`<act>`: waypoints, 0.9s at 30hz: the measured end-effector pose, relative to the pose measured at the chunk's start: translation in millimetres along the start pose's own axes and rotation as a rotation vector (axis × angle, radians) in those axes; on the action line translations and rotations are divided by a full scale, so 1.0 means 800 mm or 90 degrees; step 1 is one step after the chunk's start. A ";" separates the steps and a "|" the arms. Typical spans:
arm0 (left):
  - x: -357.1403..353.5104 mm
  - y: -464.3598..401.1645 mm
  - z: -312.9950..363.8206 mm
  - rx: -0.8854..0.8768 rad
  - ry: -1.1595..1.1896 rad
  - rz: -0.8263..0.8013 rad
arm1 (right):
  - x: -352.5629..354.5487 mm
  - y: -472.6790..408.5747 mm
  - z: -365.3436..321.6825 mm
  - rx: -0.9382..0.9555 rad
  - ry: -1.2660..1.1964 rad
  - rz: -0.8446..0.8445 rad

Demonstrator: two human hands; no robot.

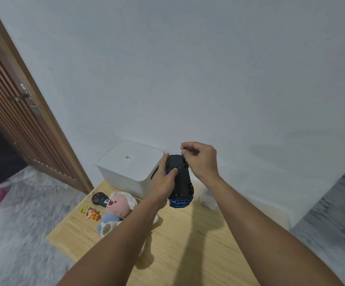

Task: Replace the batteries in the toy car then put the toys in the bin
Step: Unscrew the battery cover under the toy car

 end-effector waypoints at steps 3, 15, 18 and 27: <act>-0.002 0.001 0.002 -0.011 0.003 -0.007 | -0.002 0.002 -0.001 0.002 -0.013 0.006; -0.003 0.007 0.012 -0.036 -0.009 0.014 | -0.003 0.000 -0.002 0.012 -0.005 0.009; -0.005 0.008 0.013 -0.036 -0.012 0.014 | -0.003 0.000 -0.002 0.018 -0.020 0.014; -0.006 0.009 0.015 -0.028 0.005 0.008 | 0.000 -0.001 -0.003 0.026 0.004 0.016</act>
Point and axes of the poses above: each hand's wrist, its own y-axis away from the middle knuckle, its own x-axis out of the back of the hand, z = x × y, the point moved 3 cm from there along -y, towards the middle knuckle, and after that the axes turned 6 degrees about -x, right-handed, at the moved point
